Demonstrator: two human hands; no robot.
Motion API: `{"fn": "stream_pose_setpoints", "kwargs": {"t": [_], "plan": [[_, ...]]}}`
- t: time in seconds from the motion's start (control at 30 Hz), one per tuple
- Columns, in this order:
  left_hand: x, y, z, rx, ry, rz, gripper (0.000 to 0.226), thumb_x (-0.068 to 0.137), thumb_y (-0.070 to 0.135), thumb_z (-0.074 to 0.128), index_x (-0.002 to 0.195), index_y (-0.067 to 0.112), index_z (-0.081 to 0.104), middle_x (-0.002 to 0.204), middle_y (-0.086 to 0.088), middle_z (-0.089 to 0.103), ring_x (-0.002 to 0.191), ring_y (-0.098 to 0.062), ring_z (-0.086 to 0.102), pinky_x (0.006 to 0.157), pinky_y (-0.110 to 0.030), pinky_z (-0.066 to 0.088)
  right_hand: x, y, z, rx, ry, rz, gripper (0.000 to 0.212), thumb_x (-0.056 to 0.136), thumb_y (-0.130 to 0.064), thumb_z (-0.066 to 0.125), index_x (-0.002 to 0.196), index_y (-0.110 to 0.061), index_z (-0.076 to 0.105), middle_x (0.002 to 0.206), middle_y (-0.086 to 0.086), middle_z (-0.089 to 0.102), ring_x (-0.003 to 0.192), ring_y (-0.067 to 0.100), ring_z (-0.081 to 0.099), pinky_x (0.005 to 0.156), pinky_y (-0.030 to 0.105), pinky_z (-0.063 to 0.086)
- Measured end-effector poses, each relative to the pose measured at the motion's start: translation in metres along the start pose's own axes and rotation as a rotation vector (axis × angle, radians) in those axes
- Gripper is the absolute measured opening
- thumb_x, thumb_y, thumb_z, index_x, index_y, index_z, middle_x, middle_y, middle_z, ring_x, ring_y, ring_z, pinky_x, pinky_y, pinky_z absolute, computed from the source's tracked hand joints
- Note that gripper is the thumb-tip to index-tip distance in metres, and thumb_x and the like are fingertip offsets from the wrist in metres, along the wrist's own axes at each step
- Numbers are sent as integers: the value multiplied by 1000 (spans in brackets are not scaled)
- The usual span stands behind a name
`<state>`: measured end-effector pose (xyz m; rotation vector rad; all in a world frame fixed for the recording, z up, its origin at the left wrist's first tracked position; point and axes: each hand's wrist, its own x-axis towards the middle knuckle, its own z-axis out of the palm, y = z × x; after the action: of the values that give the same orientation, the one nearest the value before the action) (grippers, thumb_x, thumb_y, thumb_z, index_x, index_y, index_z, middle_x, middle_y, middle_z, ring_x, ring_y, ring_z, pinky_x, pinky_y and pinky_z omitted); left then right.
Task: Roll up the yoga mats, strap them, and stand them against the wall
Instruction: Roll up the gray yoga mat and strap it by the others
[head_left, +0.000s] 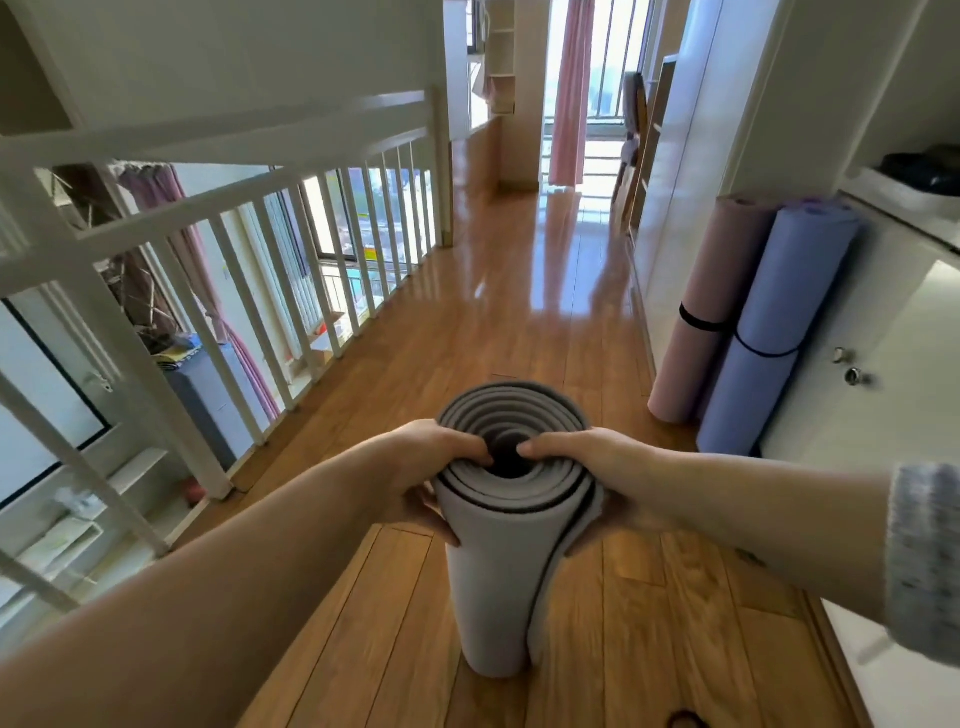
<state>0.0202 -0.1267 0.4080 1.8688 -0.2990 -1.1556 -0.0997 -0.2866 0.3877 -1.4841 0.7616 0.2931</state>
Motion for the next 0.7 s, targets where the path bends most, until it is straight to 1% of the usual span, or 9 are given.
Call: {"fn": "stream_pose_setpoints", "kwargs": {"t": [0.13,0.27,0.3,0.37,0.47,0.53,0.6,0.67,0.7], "plan": [[8,9,1,-15,2,15,29,84,14,66,111,9,58,112,-20,64,99,-37,65,71,-56,58,8,-4,-9,40,-44,-11,73,60,-54,80,121,-18,60,113,15,68,105,37,64,82,59,54],[7,4,2,-51,31,20,30,83,14,65,112,10,58,108,-19,66,95,-36,67,69,-55,58,7,-10,-21,29,-136,-5,91,53,-72,77,127,-24,56,124,17,62,113,40,59,82,58,53],[6,1,1,-62,46,21,30,83,14,65,112,10,57,106,-19,67,93,-35,68,69,-55,58,6,-7,-25,56,-167,-11,90,56,-71,77,129,-23,55,127,17,60,115,40,58,83,57,54],[3,-4,-2,-86,80,23,32,83,14,65,113,9,57,104,-19,67,89,-34,68,68,-55,58,2,-1,-31,76,-222,-50,72,69,-55,74,128,-20,56,125,17,60,114,37,59,84,54,54],[0,-7,-3,-101,108,26,33,83,14,64,114,9,57,103,-19,67,88,-33,68,68,-55,58,-3,3,-39,49,-263,-107,41,82,-27,67,120,-13,62,113,16,66,105,33,65,79,50,55],[-4,-9,0,-94,118,25,31,84,15,63,114,9,57,102,-19,67,88,-33,68,67,-55,58,-4,1,-41,-30,-257,-130,24,89,-18,62,110,-8,65,105,15,69,98,33,67,81,53,55],[-6,-11,3,-84,126,31,29,84,15,63,112,9,57,101,-18,67,88,-32,68,68,-55,58,-10,-6,-40,-141,-250,-109,21,92,-11,57,111,-11,64,104,14,70,96,31,68,82,54,55],[-9,-13,3,-91,142,38,27,85,15,62,111,10,57,101,-18,68,89,-32,68,68,-55,58,-23,-17,-36,-220,-270,-73,31,84,-10,63,114,-20,62,110,10,70,99,28,69,79,48,58],[-9,-14,3,-97,151,41,26,85,15,62,110,10,56,102,-18,68,90,-32,68,67,-55,58,-30,-21,-34,-264,-266,-67,38,83,-10,65,117,-24,59,113,8,69,100,26,68,81,47,57]]}}
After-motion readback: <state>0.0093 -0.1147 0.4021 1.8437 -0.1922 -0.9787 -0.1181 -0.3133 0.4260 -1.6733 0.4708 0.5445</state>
